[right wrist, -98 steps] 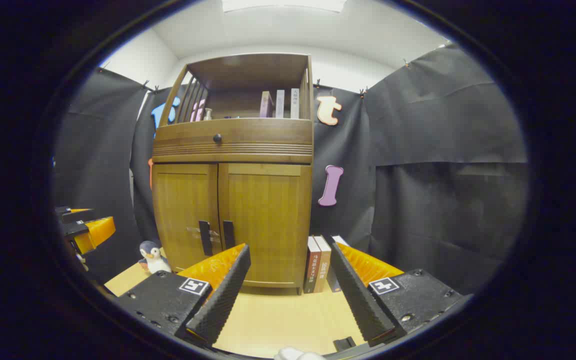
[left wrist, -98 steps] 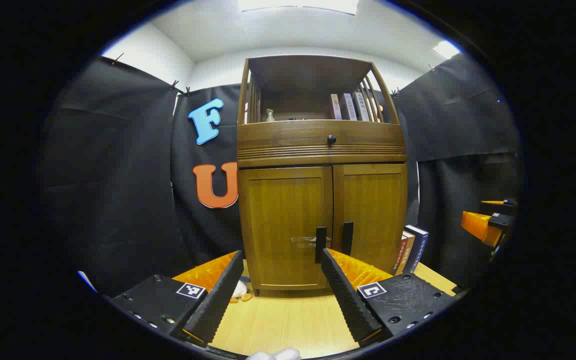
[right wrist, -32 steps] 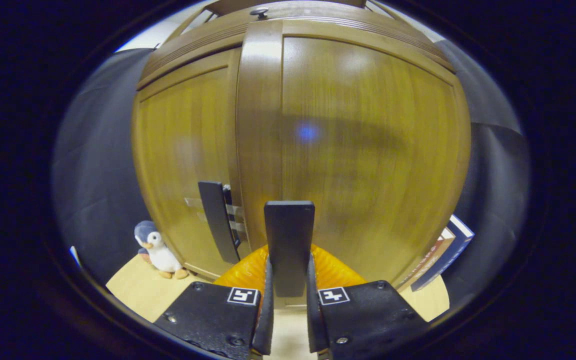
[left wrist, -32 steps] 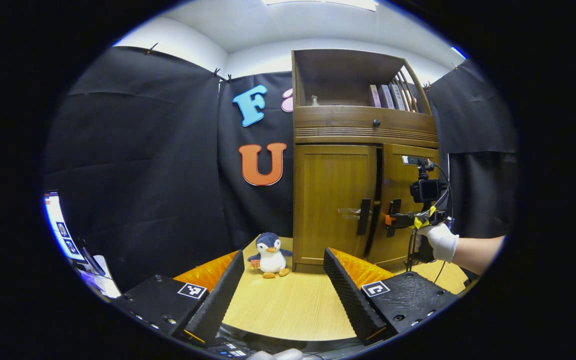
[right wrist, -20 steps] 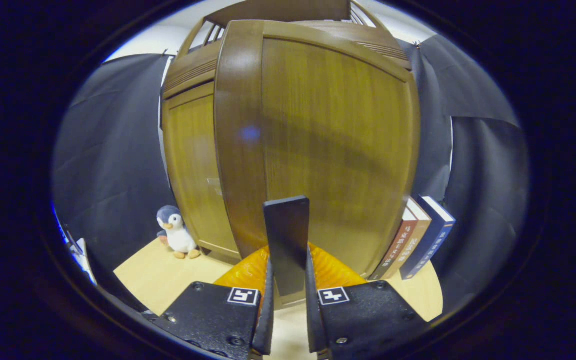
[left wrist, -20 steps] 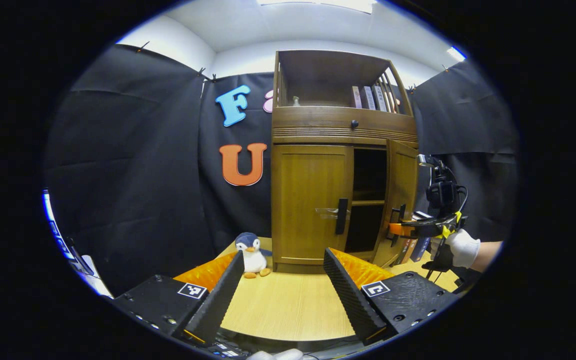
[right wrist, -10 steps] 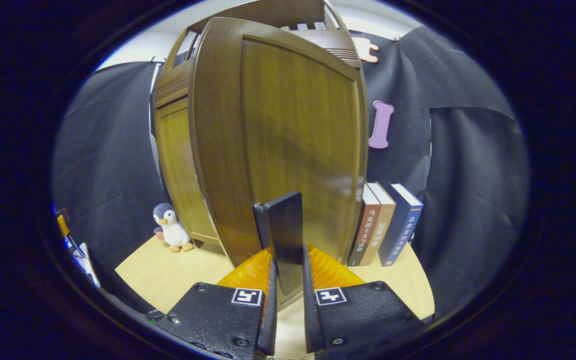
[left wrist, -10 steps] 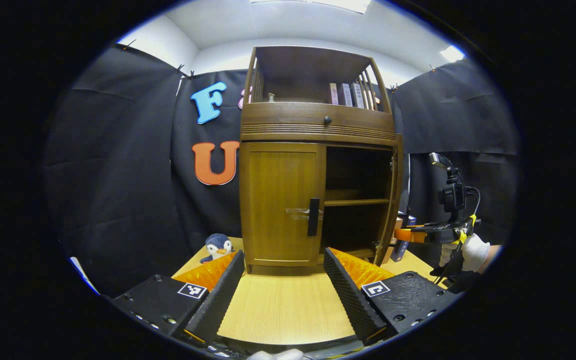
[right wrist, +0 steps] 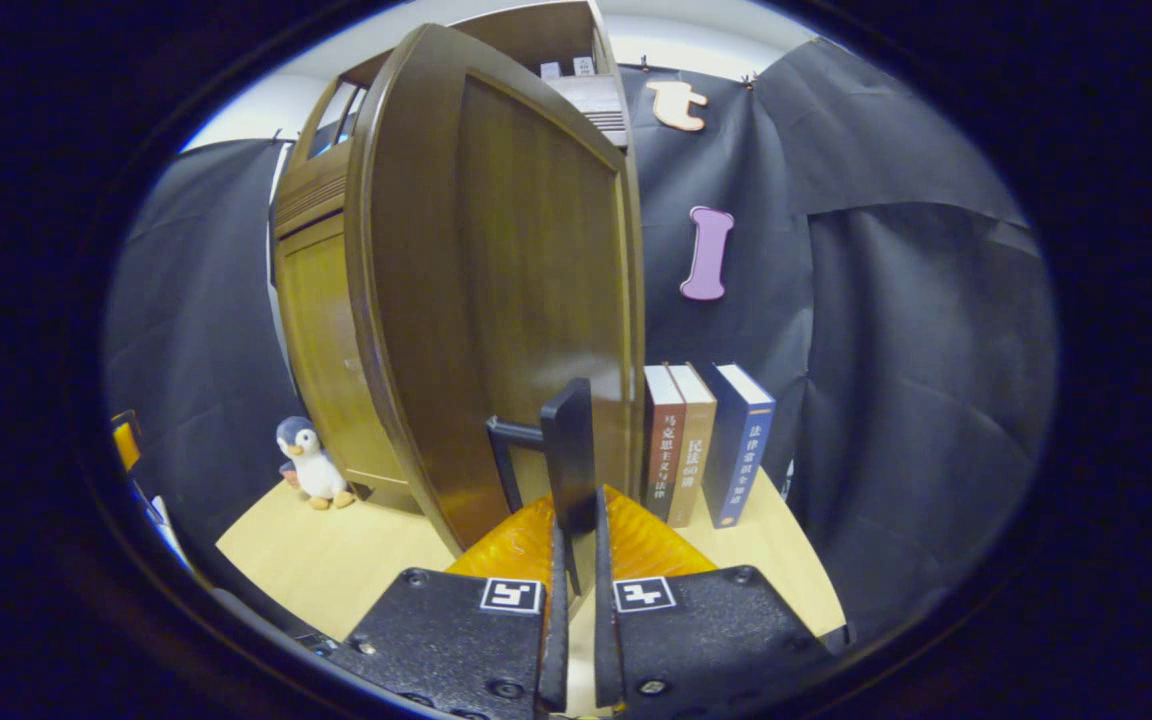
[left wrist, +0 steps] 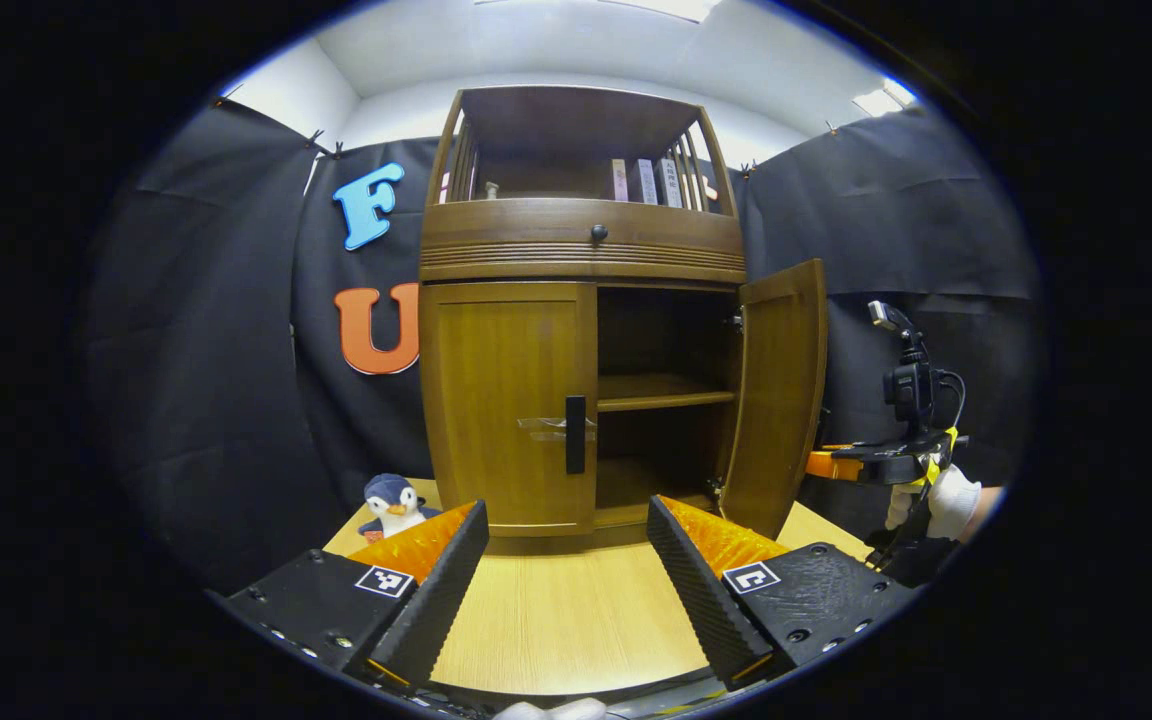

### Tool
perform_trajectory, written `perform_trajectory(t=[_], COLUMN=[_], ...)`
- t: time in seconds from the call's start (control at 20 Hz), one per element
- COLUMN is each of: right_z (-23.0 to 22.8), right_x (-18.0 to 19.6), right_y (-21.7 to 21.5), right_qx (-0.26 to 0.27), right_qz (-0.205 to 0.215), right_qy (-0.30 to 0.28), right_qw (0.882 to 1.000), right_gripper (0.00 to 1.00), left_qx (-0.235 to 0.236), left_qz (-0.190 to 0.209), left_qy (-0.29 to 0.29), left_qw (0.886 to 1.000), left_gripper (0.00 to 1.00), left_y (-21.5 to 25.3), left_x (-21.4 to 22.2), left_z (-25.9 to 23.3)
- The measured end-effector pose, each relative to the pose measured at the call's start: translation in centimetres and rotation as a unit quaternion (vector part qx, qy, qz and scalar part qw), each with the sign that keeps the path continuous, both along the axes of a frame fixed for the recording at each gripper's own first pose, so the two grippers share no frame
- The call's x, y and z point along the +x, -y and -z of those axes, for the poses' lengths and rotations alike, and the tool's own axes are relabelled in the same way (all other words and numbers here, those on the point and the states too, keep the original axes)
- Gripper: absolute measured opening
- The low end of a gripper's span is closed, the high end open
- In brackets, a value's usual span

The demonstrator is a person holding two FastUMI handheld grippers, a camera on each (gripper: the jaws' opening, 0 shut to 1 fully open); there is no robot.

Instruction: Open the right door of the double-door shoe cabinet with the right hand, and open the left door with the left hand.

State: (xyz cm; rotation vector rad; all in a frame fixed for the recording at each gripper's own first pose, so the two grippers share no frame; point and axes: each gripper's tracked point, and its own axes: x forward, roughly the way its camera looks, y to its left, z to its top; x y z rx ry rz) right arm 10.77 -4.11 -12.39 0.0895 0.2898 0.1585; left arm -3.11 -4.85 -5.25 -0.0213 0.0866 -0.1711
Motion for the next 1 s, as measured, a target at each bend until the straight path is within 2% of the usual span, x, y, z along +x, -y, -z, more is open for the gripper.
perform_trajectory(t=[0.05, 0.25, 0.35, 0.4, 0.7, 1.0], right_z=[0.0, 0.0, 0.1, 0.1, 0.1, 0.1], right_x=[0.1, 0.5, 0.7, 0.7, 1.2, 1.8], right_y=[0.8, 4.5, 5.4, 5.7, 7.9, 9.9], right_qx=[0.003, 0.002, 0.005, 0.003, 0.005, 0.000], right_qz=[0.007, 0.042, 0.034, 0.028, -0.004, -0.054], right_qy=[0.000, -0.001, -0.002, -0.002, -0.004, -0.010], right_qw=[1.000, 0.999, 0.999, 1.000, 1.000, 0.998], right_gripper=[0.12, 0.06, 0.04, 0.04, 0.04, 0.04], left_qx=[0.001, 0.003, 0.005, 0.005, 0.005, 0.003], left_qz=[0.003, 0.016, 0.019, 0.020, 0.012, -0.005], left_qy=[0.001, 0.001, 0.000, 0.000, -0.007, -0.013], left_qw=[1.000, 1.000, 1.000, 1.000, 1.000, 1.000], left_gripper=[0.96, 0.96, 1.00, 0.96, 0.97, 0.96], left_y=[0.4, 1.7, 2.1, 2.3, 3.5, 5.5], left_x=[0.1, 0.4, 0.7, 0.8, 1.2, 2.2], left_z=[0.0, -0.1, 0.1, 0.1, 0.7, 0.8])
